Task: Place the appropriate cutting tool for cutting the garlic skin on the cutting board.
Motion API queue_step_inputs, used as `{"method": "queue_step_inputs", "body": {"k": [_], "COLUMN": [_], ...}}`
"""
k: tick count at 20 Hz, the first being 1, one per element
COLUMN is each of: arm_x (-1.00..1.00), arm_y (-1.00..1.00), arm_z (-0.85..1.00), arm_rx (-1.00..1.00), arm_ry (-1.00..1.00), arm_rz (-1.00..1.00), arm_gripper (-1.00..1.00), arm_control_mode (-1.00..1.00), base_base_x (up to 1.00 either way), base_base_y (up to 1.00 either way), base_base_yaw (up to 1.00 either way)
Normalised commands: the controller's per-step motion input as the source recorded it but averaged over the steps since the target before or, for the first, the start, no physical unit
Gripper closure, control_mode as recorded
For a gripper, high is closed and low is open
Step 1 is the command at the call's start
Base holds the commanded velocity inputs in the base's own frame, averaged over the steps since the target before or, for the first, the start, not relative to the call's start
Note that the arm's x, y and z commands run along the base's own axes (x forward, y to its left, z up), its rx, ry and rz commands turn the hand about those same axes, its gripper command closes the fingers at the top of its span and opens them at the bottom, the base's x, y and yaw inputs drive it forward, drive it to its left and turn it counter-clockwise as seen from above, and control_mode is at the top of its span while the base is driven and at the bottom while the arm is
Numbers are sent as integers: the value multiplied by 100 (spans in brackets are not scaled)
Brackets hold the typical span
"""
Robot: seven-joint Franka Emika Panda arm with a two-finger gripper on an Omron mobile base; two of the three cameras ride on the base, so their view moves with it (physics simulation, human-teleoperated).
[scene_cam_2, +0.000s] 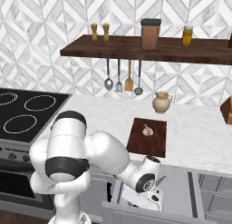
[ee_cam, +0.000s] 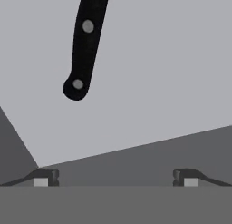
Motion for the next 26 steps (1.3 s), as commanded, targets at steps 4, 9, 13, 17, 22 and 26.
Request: {"method": "queue_step_inputs", "body": {"k": [4,9,13,17,22,26], "arm_x": [-69,47,87,46,36,25], "arm_y": [-37,4,13,1,-7,-7], "arm_z": [-11,7,0,-11,-26,-45], "arm_rx": [7,4,8,8,4,0], "arm_ry": [0,3,2,0,0,0], "arm_rz": [0,-2,-5,0,0,0], "arm_gripper": [-100,-100,-100,-100,-100,-100], "arm_control_mode": [-100,-100,-100,-100,-100,-100], "base_base_x": [0,0,0,0,0,0], "base_base_y": [0,0,0,0,0,0], "base_base_yaw": [0,0,0,0,0,0]}}
